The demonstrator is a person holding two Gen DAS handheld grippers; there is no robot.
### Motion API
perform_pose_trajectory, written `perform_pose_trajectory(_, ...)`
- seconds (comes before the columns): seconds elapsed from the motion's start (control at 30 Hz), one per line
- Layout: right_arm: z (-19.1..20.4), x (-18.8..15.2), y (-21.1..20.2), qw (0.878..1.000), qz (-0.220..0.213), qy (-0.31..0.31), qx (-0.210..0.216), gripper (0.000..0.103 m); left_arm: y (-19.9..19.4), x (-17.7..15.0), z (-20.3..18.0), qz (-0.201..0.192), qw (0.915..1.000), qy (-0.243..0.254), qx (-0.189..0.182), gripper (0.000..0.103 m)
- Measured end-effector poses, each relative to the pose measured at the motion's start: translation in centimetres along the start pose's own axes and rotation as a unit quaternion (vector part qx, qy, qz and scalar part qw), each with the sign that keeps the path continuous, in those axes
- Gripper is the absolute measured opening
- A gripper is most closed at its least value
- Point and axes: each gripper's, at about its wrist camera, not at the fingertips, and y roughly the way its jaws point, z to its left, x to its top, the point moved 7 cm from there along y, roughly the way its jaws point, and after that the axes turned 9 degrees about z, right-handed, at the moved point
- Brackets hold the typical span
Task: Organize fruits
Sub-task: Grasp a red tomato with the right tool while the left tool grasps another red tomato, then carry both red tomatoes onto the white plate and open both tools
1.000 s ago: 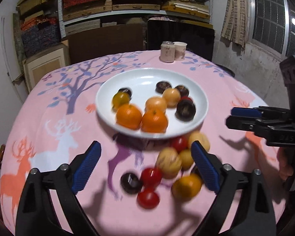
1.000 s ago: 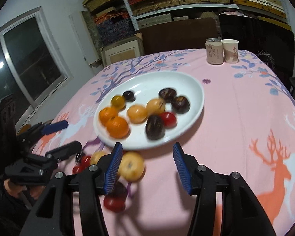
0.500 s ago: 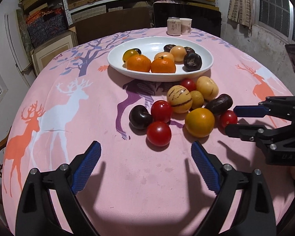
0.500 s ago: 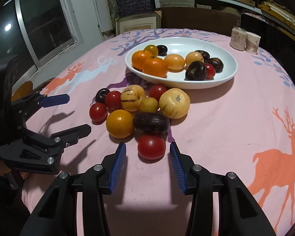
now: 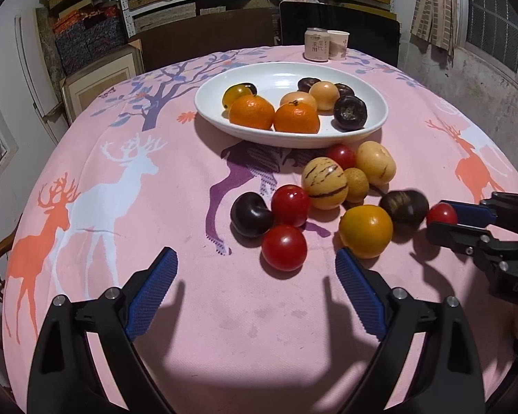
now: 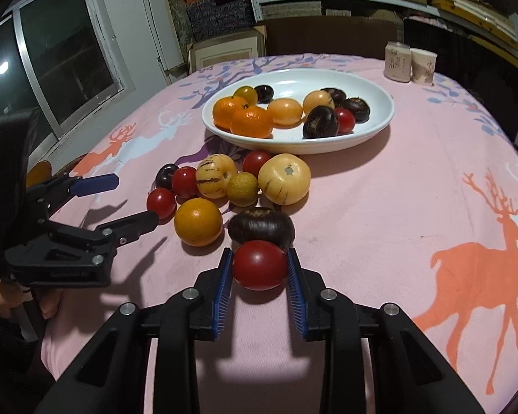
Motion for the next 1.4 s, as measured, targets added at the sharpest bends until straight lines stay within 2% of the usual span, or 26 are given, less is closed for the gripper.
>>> perform_pose_trajectory(0.1, -1.0, -0.9, -0.7, 1.0, -0.007, 0.014, 0.001, 0.031, 0.0, 0.4, -0.6, 0.002, 1.0, 0.005, -0.007, 0.091)
perform_pose_trajectory(0.3, -4.1, -1.7, -1.6, 0.997, -0.02, 0.074, 0.021, 0.031, 1.3, 0.6, -1.2, 0.013, 0.9999, 0.009, 0.003, 0.091)
perform_pose_trajectory(0.5, -3.7, -1.6, -1.3, 0.998, -0.017, 0.06, 0.026, 0.031, 2.2, 0.5, -0.6, 0.025, 0.9997, -0.008, -0.002, 0.09)
perform_pose_trajectory(0.57, -3.9, -1.6, -1.2, 0.997, -0.015, 0.066, 0.029, 0.031, 2.1, 0.6, -0.5, 0.023, 0.9997, -0.012, -0.004, 0.085)
perform_pose_trajectory(0.63, -3.9, -1.7, -1.3, 0.997, -0.015, 0.067, 0.032, 0.031, 2.3, 0.5, -0.7, 0.028, 0.9995, -0.007, -0.011, 0.059)
perform_pose_trajectory(0.67, -3.9, -1.7, -1.2, 0.997, -0.014, 0.066, 0.032, 0.031, 2.6, 0.4, -0.9, 0.033, 0.9994, -0.004, -0.012, 0.055)
perform_pose_trajectory(0.77, -3.8, -1.7, -1.2, 0.997, -0.013, 0.064, 0.03, 0.031, 2.6, 0.4, -0.9, 0.034, 0.9993, -0.003, -0.016, 0.054)
perform_pose_trajectory(0.83, -3.8, -1.8, -1.2, 0.997, -0.011, 0.066, 0.03, 0.031, 2.6, 0.4, -1.1, 0.032, 0.9993, -0.001, -0.019, 0.042)
perform_pose_trajectory(0.93, -3.9, -1.8, -1.1, 0.997, -0.01, 0.068, 0.03, 0.031, 2.3, 0.5, -1.4, 0.026, 0.9995, 0.005, -0.02, 0.029)
perform_pose_trajectory(1.23, -3.9, -1.9, -1.1, 0.997, -0.008, 0.07, 0.03, 0.031, 2.0, 0.5, -1.3, 0.018, 0.9995, 0.001, -0.025, 0.029)
perform_pose_trajectory(1.4, -3.9, -1.9, -1.1, 0.997, -0.009, 0.07, 0.03, 0.031, 2.2, 0.4, -1.2, 0.028, 0.9991, -0.003, -0.033, 0.029)
